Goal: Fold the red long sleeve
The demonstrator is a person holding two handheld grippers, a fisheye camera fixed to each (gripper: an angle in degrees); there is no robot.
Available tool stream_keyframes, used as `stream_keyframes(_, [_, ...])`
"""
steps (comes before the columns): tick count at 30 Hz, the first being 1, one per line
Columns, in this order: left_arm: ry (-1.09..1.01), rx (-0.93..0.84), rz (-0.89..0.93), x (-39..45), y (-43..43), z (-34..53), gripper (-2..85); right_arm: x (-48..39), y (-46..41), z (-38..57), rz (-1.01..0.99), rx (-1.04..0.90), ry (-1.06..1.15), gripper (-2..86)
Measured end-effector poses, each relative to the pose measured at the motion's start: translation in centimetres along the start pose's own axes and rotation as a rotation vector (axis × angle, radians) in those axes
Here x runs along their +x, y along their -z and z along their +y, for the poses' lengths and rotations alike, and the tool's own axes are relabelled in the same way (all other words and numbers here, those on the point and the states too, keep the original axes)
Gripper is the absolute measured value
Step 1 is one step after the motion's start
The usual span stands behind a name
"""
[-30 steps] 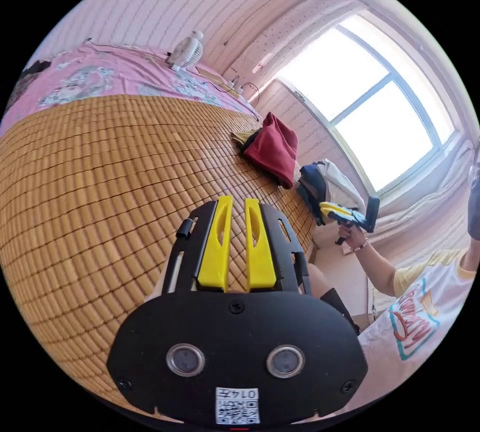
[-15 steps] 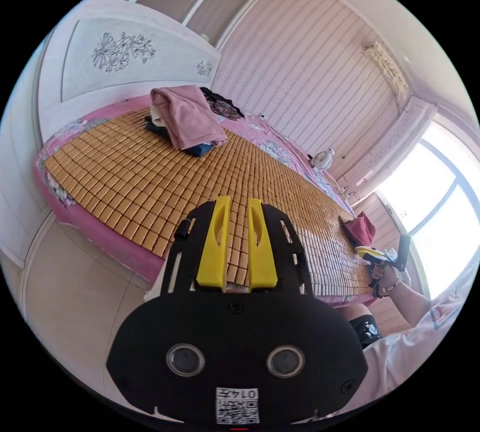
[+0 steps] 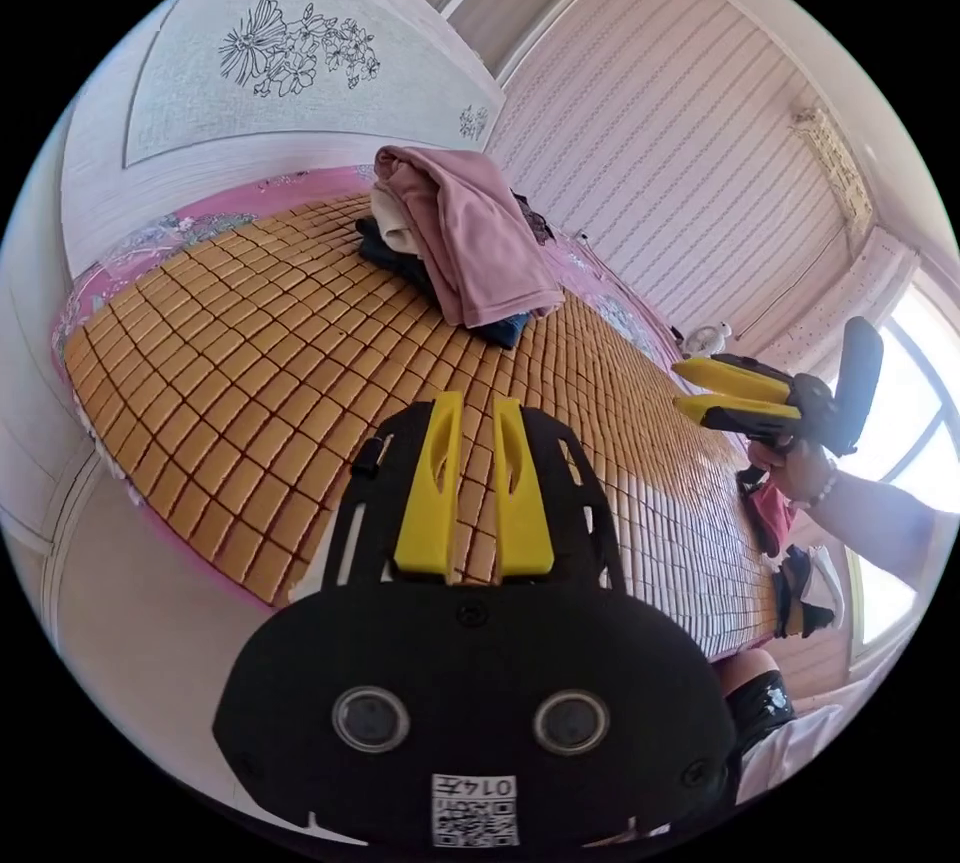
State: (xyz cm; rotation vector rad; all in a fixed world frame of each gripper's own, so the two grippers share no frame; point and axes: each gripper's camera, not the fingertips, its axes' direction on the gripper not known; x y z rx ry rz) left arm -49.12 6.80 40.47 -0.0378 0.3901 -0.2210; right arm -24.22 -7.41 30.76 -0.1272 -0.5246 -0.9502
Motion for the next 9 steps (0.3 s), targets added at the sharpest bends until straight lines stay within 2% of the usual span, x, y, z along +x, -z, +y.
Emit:
stream_keyframes(6, [0.104, -0.052, 0.092, -3.9, -6.4, -6.2, 10.8, 2.0, -10.1, -7.6, 0.102, -0.093, -0.058, 12.4])
stream_keyframes(9, [0.1, -0.068, 0.047, -4.7, -9.3, -8.8, 11.6, 3.0, -13.4, -9.8, 0.16, -0.105, -0.023, 12.3])
